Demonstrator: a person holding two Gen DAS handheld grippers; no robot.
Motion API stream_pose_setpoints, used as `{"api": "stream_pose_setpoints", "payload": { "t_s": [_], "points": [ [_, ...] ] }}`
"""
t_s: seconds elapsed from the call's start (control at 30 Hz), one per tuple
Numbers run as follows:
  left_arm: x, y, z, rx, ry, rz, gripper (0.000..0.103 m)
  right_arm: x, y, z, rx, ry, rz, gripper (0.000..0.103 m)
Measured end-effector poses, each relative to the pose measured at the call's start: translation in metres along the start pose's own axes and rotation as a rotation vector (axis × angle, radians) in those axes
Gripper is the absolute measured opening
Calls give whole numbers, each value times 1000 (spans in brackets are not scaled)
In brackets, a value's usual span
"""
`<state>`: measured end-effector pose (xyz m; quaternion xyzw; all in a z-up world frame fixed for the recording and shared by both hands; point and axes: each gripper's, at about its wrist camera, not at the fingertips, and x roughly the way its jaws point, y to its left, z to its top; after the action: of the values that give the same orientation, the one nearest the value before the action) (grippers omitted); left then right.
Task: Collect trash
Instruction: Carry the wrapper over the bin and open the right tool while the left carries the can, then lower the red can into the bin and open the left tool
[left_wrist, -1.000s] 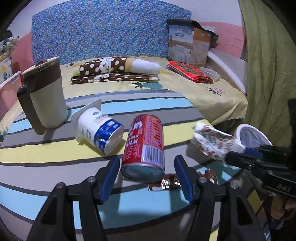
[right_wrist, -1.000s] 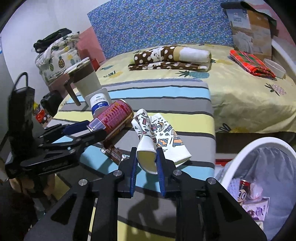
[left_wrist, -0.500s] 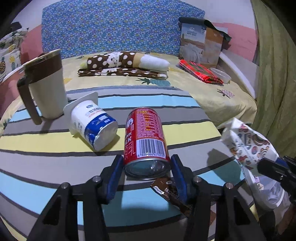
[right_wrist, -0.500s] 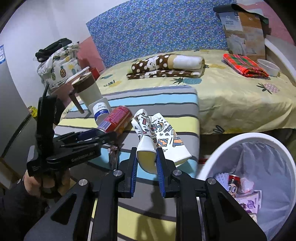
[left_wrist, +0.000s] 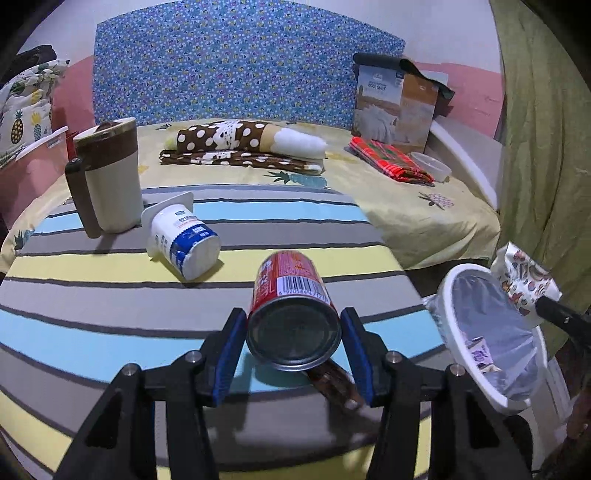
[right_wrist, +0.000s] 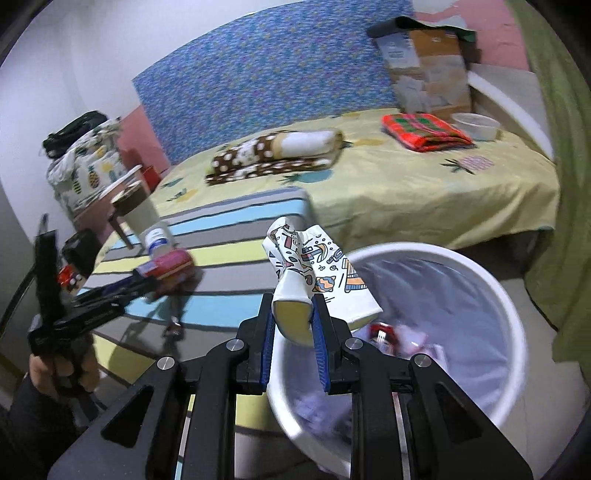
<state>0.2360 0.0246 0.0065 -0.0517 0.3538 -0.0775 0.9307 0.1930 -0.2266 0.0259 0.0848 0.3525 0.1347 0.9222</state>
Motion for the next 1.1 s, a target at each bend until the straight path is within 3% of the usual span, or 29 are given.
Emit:
{"api": "stream_pose_setpoints", "payload": {
  "t_s": [0.23,0.63,0.7,0.77,0.83,1.1],
  "points": [
    [-26,-24,-7,14,-30,-43,54,-4,-16,-10,37,22,-33,22],
    [-49,-70,-11,59,-48,-116,54,8,-29,-25,58,105,12,24],
    [-49,-74,-10,60,-49,-125,54,8,-28,-27,46,112,20,28],
    [-51,-79,-9,66,-52,-131,54,5,-28,-29,40,102,29,42],
    [-53,-86,-9,72,-53,-140,54,-1,-31,-29,42,89,40,46],
    [-56,-114,-3,96,-61,-188,54,-19,-51,-31,95,50,15,47]
  ]
}}
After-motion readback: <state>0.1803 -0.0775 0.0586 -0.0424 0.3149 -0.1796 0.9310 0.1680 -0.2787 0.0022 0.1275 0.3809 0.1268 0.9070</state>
